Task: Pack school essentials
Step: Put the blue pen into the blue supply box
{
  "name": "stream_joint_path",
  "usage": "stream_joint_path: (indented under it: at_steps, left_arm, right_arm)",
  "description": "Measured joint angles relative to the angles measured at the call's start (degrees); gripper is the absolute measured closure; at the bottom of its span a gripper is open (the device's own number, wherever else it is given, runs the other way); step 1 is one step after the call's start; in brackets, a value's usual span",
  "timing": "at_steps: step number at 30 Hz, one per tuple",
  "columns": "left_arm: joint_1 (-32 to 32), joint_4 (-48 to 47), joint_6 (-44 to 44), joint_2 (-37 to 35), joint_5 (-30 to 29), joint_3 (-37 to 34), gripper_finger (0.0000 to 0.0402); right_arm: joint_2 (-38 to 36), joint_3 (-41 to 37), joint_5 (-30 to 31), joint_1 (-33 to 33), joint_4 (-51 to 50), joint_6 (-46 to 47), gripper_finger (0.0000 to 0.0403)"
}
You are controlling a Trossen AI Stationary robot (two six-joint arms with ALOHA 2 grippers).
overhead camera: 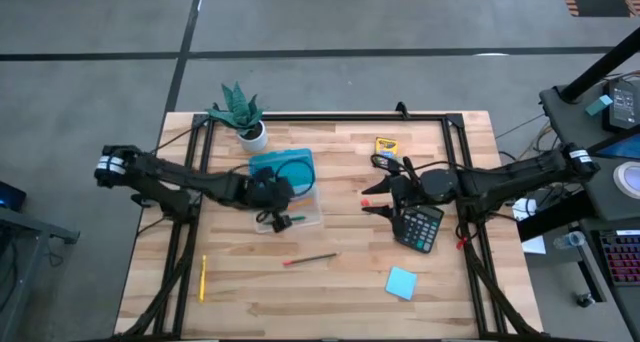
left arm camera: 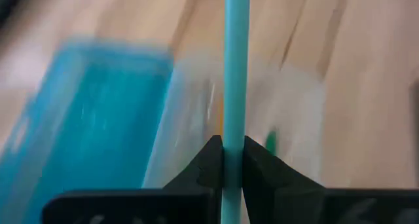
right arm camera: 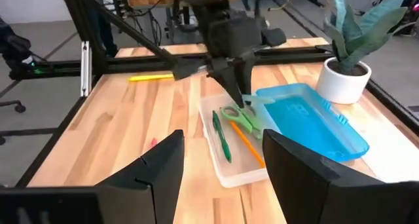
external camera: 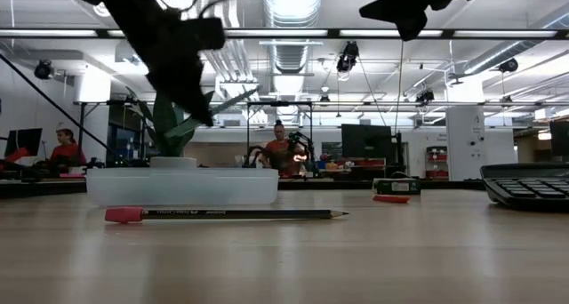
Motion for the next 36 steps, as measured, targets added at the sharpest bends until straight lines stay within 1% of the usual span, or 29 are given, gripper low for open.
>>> stream_joint_path:
  at_steps: [1, 5, 7, 9, 17, 21, 29, 36]
  left_arm:
    - [1.3, -3.3, -0.2, 0.1, 2.5, 0.8, 0.0388]
    - [4.7, -11.6, 1.1, 1.7, 12.6, 2.4, 0.0388]
    - [5.2, -13.8, 1.8, 2.6, 14.9, 2.9, 0.0388]
    - [5.2, -15.8, 2.5, 3.5, 15.6, 3.1, 0.0388]
    - [5.3, -15.4, 3.1, 7.2, 16.9, 3.3, 0.0388]
    - [5.3, -15.3, 4.3, 9.9, 19.5, 3.3, 0.0388]
    - [5.3, -14.7, 5.8, 12.8, 19.7, 3.9, 0.0385]
    - [5.4, -10.3, 5.9, 13.1, 19.5, 4.2, 0.038]
  right_arm:
    - [-0.2, -0.2, 0.3, 0.0, 0.1, 0.0, 0.0209]
    - [-0.3, -0.6, 0.4, 0.0, 0.0, 0.0, 0.0209]
    - [-0.1, -0.8, 0.4, 0.0, -0.1, 0.0, 0.021]
    - [0.2, -0.8, 0.4, 0.0, 0.0, 0.0, 0.0211]
    - [0.9, -0.9, 0.4, 0.0, 0.3, 0.0, 0.0211]
    - [0.9, -0.9, 0.4, 0.0, 0.2, 0.0, 0.0211]
    - [0.9, -0.9, 0.4, 0.0, 0.2, 0.0, 0.0211]
    - [0.9, -0.9, 0.4, 0.0, 0.2, 0.0, 0.0211]
